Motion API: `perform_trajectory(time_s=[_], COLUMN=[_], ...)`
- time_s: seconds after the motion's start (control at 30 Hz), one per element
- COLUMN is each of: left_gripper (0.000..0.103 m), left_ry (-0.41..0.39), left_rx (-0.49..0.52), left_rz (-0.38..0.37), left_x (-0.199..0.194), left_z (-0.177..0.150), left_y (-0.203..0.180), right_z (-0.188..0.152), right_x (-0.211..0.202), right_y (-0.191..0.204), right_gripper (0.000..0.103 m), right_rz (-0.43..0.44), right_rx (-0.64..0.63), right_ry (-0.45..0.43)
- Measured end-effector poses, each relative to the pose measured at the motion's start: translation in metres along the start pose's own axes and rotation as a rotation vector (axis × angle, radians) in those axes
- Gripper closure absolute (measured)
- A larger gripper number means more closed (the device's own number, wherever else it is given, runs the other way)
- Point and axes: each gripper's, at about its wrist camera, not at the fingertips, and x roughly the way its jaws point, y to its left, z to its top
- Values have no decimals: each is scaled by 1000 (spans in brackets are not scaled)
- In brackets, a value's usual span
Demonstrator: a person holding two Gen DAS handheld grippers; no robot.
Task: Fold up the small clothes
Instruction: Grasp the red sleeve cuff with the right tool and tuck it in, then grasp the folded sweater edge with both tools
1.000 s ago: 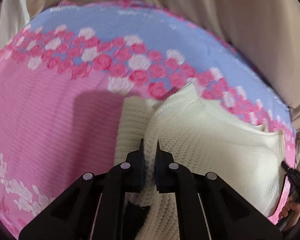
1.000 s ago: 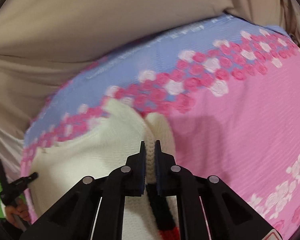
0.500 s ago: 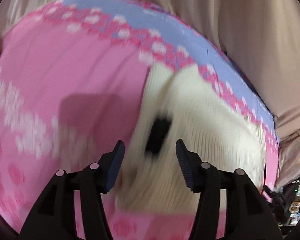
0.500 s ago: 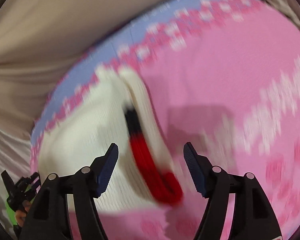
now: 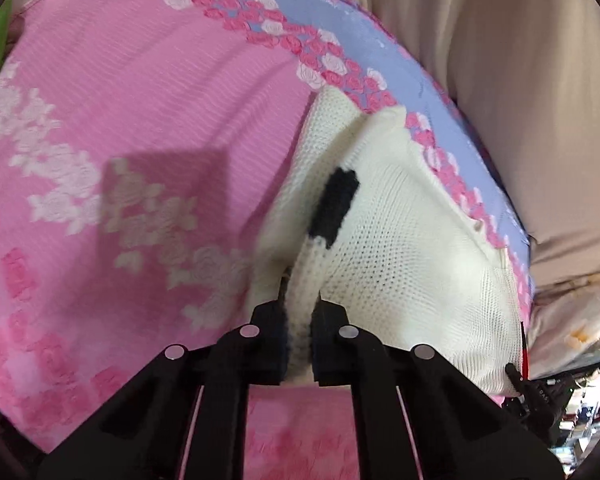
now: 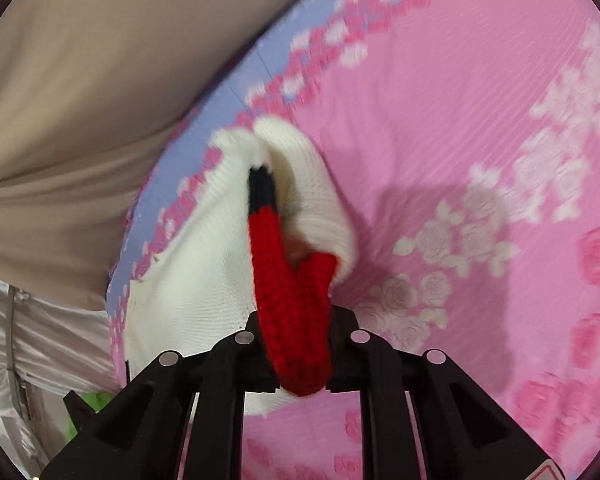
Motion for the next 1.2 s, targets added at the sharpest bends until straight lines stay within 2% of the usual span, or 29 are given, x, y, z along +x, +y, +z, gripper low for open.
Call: perform_trajectory(time_s=[0.1,0.17,0.3,0.4,0.47,0.5,0.53,0.57,0.63,0.7,0.77,0.87,0.9,0.97,1.0,1.03,1.07,1.1,1.2], left_gripper=[96,96,96,91,88,74,56,49,44,42,42,44,51,84,96,96,96,96,96], left_ry=[40,98,189,203,143,79,31,-23,-102,-99,-86,-27,9,50,53,42,21,-2,-55], left_rx=[41,62,85,113,169,214,241,261,286,294,298,314,323,340,341,327,312,303,298], left_rz=[24,51,126,105,124,140,144,143,119,83,70,80,78,90,88,68,42,24,19], left_x=[-20,-29,-20,-13,-23,-34,-42,-49,-50,-39,-10,33,49,64,64,57,47,35,17], left_z=[-18,-40,-80,-89,-79,-69,-62,-51,-26,-9,5,11,11,11,12,15,19,26,48], left_y=[11,25,49,47,32,22,15,6,-12,-22,-37,-50,-55,-61,-60,-60,-59,-60,-67], right_z=[-16,-32,-82,-106,-105,-98,-89,-82,-62,-42,-24,-12,-10,-7,-8,-10,-10,-6,13], right_x=[-31,-40,-52,-42,-42,-48,-56,-63,-71,-61,-35,14,33,57,65,63,61,48,3], right_y=[-4,-10,-53,-80,-82,-75,-65,-55,-32,-4,18,39,40,39,39,38,38,39,50], right_gripper=[92,92,91,87,78,77,75,71,47,46,45,45,45,45,55,94,95,95,96], right_rz=[-23,-59,-165,-163,-171,-208,-232,-245,-257,-221,-190,-211,-223,-243,-236,-231,-220,-166,-91], right_rx=[-41,-58,-59,-7,-8,-32,-75,-115,-209,-287,-332,-384,-387,-380,-382,-388,-382,-346,-325], right_ry=[22,55,157,227,226,196,151,111,14,-26,-17,17,47,82,90,83,80,62,-69])
